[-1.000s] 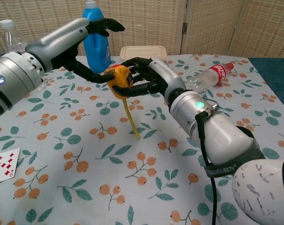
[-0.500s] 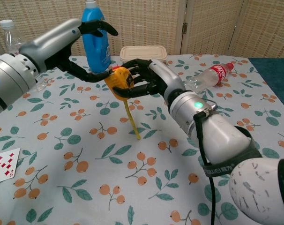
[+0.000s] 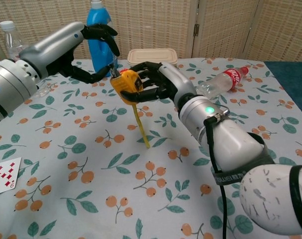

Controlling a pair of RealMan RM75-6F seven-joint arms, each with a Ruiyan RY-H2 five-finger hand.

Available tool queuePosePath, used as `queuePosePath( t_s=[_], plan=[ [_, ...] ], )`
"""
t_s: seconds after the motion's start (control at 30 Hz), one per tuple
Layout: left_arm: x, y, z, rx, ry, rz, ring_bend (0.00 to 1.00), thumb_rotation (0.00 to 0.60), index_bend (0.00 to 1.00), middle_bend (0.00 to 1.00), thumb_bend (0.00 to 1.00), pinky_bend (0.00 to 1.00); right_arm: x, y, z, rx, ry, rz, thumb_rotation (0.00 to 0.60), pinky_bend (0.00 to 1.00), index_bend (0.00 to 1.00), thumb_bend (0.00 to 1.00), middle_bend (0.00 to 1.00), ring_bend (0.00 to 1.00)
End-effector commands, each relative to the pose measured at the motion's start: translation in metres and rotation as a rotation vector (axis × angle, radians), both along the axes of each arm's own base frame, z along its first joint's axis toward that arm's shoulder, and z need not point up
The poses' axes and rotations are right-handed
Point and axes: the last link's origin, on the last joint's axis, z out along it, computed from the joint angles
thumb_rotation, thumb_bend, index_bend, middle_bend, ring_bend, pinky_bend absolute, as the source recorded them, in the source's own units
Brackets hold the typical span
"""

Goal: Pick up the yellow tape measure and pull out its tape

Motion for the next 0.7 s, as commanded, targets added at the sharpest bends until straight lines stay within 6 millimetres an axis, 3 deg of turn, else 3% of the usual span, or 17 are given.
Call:
queuePosePath(
  t_s=[0.03, 0.3, 0.7],
  plan=[
    [0.0, 0.0, 0.0, 0.002, -0.001, -0.001, 0.19, 0.6, 0.46, 0.17, 0.61, 0.0, 0.0, -0.001, 0.0, 0.001, -0.002, -0.004, 0.6, 0.0, 0.55, 0.41, 0.49, 0.33],
    [-0.003, 0.003, -0.001, 0.02, -0.03, -0.001, 0.22, 0.6, 0.54, 0.21, 0.62, 0.01, -0.002, -0.005, 0.001, -0.001, 0.006, -0.015, 0.6, 0.0, 0.55, 0.41, 0.49, 0.33],
    [-0.013, 0.008, 0.003, 0.058, -0.087, 0.033, 0.24, 0.6, 0.57, 0.24, 0.63, 0.04, -0.006, -0.007, 0.006, -0.008, 0.031, -0.021, 0.6, 0.0, 0.55, 0.41, 0.49, 0.33]
  ],
)
